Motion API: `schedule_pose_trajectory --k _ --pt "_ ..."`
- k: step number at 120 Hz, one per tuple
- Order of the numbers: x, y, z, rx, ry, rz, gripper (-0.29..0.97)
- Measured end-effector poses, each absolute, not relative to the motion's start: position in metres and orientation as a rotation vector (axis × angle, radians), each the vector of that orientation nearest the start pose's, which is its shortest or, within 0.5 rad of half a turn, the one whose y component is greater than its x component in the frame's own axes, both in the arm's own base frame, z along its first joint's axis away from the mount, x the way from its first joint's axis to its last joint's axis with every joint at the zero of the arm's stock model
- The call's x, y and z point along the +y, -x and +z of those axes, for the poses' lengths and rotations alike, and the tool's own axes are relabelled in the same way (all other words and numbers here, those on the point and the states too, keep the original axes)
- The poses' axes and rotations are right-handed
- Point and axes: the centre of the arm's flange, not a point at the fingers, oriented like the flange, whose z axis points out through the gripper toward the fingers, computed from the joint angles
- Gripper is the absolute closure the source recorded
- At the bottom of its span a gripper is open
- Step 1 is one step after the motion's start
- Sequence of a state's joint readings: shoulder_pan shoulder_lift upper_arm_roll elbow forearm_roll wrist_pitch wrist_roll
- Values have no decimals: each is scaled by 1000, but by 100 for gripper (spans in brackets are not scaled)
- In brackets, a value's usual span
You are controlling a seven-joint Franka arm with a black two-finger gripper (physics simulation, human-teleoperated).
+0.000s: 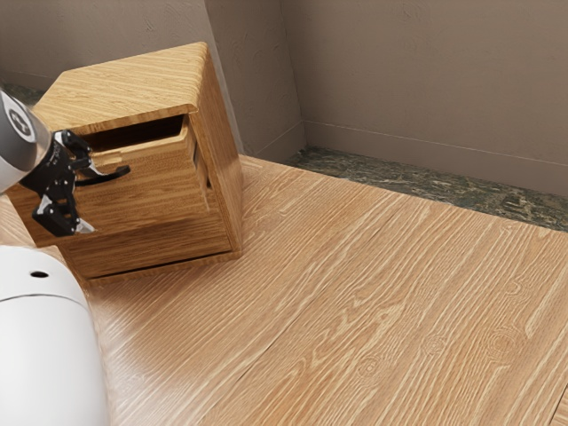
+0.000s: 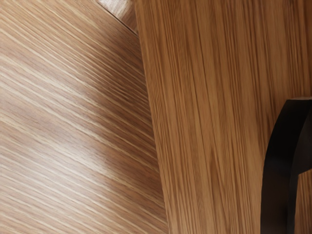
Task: Pull the drawer handle with one arm to open the drawer
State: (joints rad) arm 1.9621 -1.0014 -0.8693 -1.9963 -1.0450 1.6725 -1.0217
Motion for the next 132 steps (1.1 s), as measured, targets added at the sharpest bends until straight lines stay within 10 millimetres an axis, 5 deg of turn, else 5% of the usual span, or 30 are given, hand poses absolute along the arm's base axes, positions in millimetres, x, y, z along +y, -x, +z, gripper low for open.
schedule_pose_trajectory --k 36,118,132 --pt "200 -399 656 2497 -1313 534 1" --pt "168 -406 651 2467 -1377 473 1" --pt "171 -379 670 2483 -1329 502 1"
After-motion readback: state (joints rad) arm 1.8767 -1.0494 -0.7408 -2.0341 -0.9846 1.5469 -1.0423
